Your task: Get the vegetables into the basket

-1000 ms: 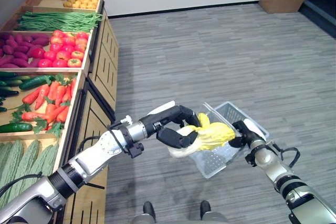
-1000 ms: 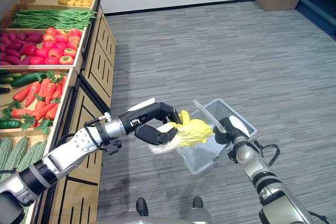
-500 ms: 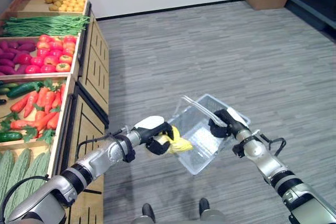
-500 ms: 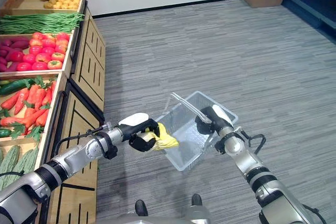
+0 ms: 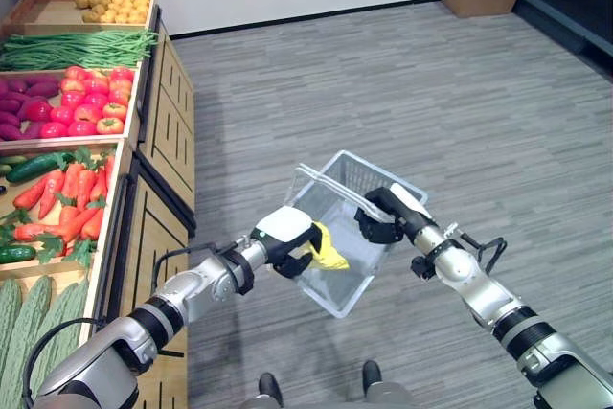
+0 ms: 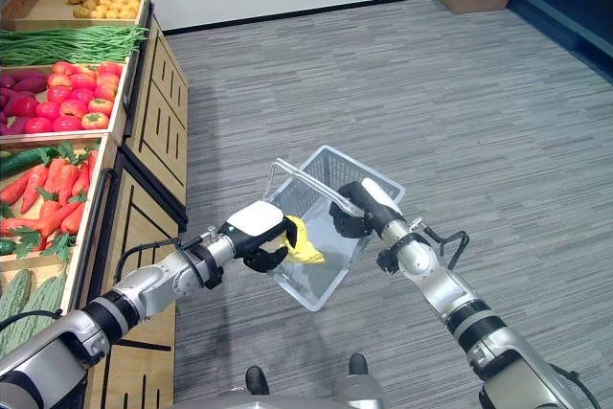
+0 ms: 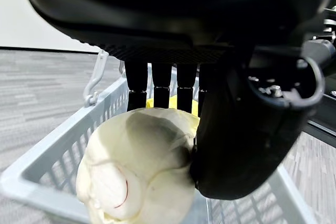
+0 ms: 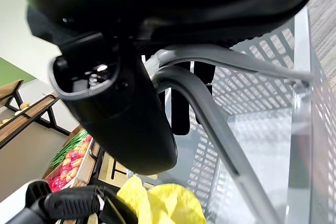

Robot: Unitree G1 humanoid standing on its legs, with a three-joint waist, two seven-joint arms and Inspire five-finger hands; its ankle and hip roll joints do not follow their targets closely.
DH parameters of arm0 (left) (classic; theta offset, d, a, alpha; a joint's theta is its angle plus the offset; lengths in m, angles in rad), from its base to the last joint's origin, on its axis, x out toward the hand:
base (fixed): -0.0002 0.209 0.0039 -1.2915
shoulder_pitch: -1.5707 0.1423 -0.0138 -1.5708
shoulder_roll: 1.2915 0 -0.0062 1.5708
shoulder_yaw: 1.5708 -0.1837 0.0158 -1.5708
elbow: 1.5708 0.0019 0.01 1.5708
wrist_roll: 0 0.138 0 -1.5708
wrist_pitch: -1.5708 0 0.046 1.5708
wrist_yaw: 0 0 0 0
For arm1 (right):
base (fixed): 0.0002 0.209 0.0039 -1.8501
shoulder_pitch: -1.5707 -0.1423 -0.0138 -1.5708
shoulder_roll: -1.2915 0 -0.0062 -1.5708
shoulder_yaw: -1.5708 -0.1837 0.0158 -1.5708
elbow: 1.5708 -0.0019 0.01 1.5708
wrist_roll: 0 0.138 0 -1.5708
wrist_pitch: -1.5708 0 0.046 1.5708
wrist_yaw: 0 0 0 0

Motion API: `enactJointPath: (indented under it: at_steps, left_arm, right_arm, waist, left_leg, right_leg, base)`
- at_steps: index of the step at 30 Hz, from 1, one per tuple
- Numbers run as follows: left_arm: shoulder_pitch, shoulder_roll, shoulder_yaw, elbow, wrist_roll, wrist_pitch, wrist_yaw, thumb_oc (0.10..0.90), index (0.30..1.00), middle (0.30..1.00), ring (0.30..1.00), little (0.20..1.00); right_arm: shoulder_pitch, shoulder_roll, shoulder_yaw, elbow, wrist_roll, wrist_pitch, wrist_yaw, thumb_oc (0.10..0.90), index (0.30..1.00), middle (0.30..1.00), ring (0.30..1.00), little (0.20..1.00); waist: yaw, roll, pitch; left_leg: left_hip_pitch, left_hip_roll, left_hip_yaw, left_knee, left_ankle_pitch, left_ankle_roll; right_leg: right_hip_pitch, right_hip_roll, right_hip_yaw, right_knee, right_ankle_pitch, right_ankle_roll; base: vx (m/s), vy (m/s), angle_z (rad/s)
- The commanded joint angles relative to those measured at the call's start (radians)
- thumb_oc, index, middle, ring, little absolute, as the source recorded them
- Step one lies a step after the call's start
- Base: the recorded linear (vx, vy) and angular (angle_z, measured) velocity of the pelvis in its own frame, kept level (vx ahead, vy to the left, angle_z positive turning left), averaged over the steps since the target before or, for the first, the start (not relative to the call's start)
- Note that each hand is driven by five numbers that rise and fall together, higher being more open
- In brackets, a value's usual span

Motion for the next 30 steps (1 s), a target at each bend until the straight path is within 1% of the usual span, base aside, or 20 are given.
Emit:
enactJointPath:
  at_steps: [1, 4, 5, 8, 13, 17, 20, 24, 27, 28, 30]
  left_arm:
    - [-0.145, -0.032, 0.055, 0.003, 0.002, -0.034, 0.101, 0.400, 0.300, 0.300, 0.300, 0.300]
    - [-0.134, -0.040, 0.058, 0.002, 0.020, -0.029, 0.113, 0.400, 0.300, 0.300, 0.300, 0.300]
    - [-0.128, -0.051, 0.055, 0.018, 0.040, -0.018, 0.121, 0.900, 1.000, 1.000, 1.000, 1.000]
    - [-0.104, -0.076, 0.062, 0.033, 0.045, -0.009, 0.121, 0.900, 1.000, 1.000, 1.000, 1.000]
    - [-0.070, -0.085, 0.079, 0.030, 0.032, -0.006, 0.119, 0.900, 1.000, 1.000, 1.000, 1.000]
    - [-0.018, -0.103, 0.131, 0.032, -0.043, -0.003, 0.116, 0.900, 1.000, 1.000, 1.000, 1.000]
    - [0.036, -0.122, 0.180, 0.018, -0.132, -0.003, 0.114, 0.900, 1.000, 1.000, 1.000, 1.000]
    - [0.148, -0.118, 0.262, -0.090, -0.274, -0.025, 0.075, 0.900, 1.000, 1.000, 1.000, 1.000]
    - [0.273, -0.083, 0.347, -0.225, -0.436, -0.048, 0.010, 0.900, 1.000, 1.000, 1.000, 1.000]
    - [0.321, -0.071, 0.380, -0.259, -0.511, -0.046, -0.015, 0.900, 1.000, 1.000, 1.000, 1.000]
    - [0.389, -0.044, 0.433, -0.310, -0.577, -0.040, -0.041, 0.900, 1.000, 1.000, 1.000, 1.000]
  right_arm:
    - [-0.143, 0.002, -0.023, -0.153, 0.089, -0.178, -0.043, 0.400, 0.300, 0.300, 0.300, 0.300]
    - [-0.139, 0.007, -0.020, -0.167, 0.091, -0.182, -0.040, 0.400, 0.300, 0.300, 0.300, 0.300]
    - [-0.134, 0.013, -0.017, -0.173, 0.091, -0.183, -0.039, 0.400, 0.300, 0.300, 0.300, 0.300]
    - [-0.116, 0.011, -0.023, -0.187, 0.079, -0.180, -0.041, 0.400, 0.300, 0.300, 0.300, 0.300]
    - [-0.086, 0.021, -0.041, -0.168, 0.064, -0.174, -0.051, 0.400, 0.300, 0.300, 0.300, 0.300]
    - [-0.044, 0.034, -0.087, -0.136, 0.053, -0.162, -0.076, 0.400, 0.300, 0.300, 0.300, 0.300]
    - [-0.014, 0.046, -0.114, -0.106, 0.036, -0.151, -0.095, 0.400, 0.300, 0.300, 0.300, 0.300]
    - [0.048, 0.048, -0.186, -0.077, 0.011, -0.137, -0.123, 0.400, 0.300, 0.300, 0.300, 0.300]
    - [0.121, 0.043, -0.272, -0.070, -0.008, -0.127, -0.144, 0.400, 0.300, 0.300, 0.300, 0.300]
    - [0.146, 0.039, -0.305, -0.062, -0.015, -0.123, -0.151, 0.400, 0.300, 0.300, 0.300, 0.300]
    - [0.179, 0.029, -0.351, -0.041, -0.025, -0.118, -0.158, 0.400, 0.300, 0.300, 0.300, 0.300]
  waist:
    - [0.013, -0.041, -0.076]
    - [0.012, -0.041, -0.076]
    - [0.011, -0.041, -0.077]
    - [0.011, -0.041, -0.078]
    - [0.015, -0.042, -0.080]
    - [0.017, -0.042, -0.080]
    - [0.021, -0.044, -0.079]
    - [0.033, -0.047, -0.076]
    - [0.045, -0.047, -0.071]
    - [0.048, -0.046, -0.068]
    - [0.056, -0.044, -0.064]
  left_leg:
    - [0.065, 0.011, -0.046, 0.001, -0.091, -0.058]
    - [0.066, 0.011, -0.047, 0.001, -0.091, -0.058]
    - [0.066, 0.010, -0.047, 0.001, -0.092, -0.058]
    - [0.064, 0.010, -0.050, 0.001, -0.093, -0.057]
    - [0.066, 0.010, -0.051, 0.001, -0.093, -0.056]
    - [0.066, 0.010, -0.055, 0.001, -0.092, -0.056]
    - [0.066, 0.010, -0.061, 0.001, -0.091, -0.056]
    - [0.066, 0.011, -0.069, 0.001, -0.090, -0.054]
    - [0.063, 0.011, -0.079, 0.001, -0.089, -0.051]
    - [0.062, 0.010, -0.082, 0.001, -0.089, -0.050]
    - [0.060, 0.009, -0.089, 0.001, -0.087, -0.048]
  right_leg:
    - [0.027, -0.012, -0.029, 0.001, -0.083, 0.052]
    - [0.028, -0.013, -0.030, 0.001, -0.083, 0.052]
    - [0.028, -0.013, -0.030, 0.001, -0.084, 0.052]
    - [0.028, -0.013, -0.031, 0.001, -0.085, 0.051]
    - [0.031, -0.012, -0.035, 0.001, -0.087, 0.049]
    - [0.036, -0.011, -0.040, 0.001, -0.089, 0.047]
    - [0.038, -0.010, -0.042, 0.001, -0.089, 0.045]
    - [0.040, -0.009, -0.045, 0.001, -0.090, 0.041]
    - [0.042, -0.010, -0.051, 0.001, -0.091, 0.040]
    - [0.043, -0.010, -0.053, 0.001, -0.090, 0.039]
    - [0.043, -0.011, -0.056, 0.001, -0.090, 0.038]
  base:
    - [0.00, 0.000, 0.00]
    - [0.00, 0.000, 0.00]
    - [0.00, 0.000, 0.00]
    - [0.00, 0.000, 0.00]
    - [0.00, 0.000, 0.00]
    - [0.00, -0.002, 0.01]
    - [0.00, -0.007, 0.03]
    - [0.00, 0.000, 0.00]
    - [0.00, -0.003, 0.01]
    - [0.00, -0.005, 0.05]
    - [0.00, 0.001, 0.04]
